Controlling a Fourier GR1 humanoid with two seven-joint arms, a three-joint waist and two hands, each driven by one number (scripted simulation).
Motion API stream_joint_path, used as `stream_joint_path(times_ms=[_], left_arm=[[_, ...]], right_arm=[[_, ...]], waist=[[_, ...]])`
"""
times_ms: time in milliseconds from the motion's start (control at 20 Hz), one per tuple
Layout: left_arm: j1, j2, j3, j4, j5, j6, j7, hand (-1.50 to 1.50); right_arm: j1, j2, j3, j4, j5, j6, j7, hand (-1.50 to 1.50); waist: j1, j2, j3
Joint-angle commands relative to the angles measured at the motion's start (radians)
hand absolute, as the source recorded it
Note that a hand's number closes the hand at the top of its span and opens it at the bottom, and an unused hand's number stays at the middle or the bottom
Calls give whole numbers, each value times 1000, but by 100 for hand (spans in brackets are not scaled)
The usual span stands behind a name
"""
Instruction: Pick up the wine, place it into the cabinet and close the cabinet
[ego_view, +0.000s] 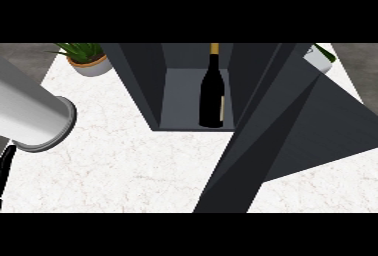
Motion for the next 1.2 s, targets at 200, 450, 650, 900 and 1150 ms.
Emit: stream_joint_path(times_ms=[200, 450, 650, 900, 1150], left_arm=[[-43, 17, 83, 68, 77, -92, 47, -150], [-24, 32, 130, 64, 113, -162, 70, -150], [-69, -32, 37, 19, 46, -75, 74, -150], [-80, -10, 66, -7, 82, -76, 132, -150], [-94, -48, 54, 52, 54, -85, 114, -150]], right_arm=[[-201, 35, 236, 74, 120, -175, -31, 150], [-351, 32, 170, 107, 144, -274, 28, 150], [-478, 30, 133, 161, 77, -328, 54, 150], [-588, 29, 52, 279, -37, -393, -3, 150], [-800, 32, -72, 388, -145, -426, 29, 150]], waist=[[-1, 2, -1], [11, 4, -1], [16, 8, -2], [41, 14, 0], [38, 13, -1]])
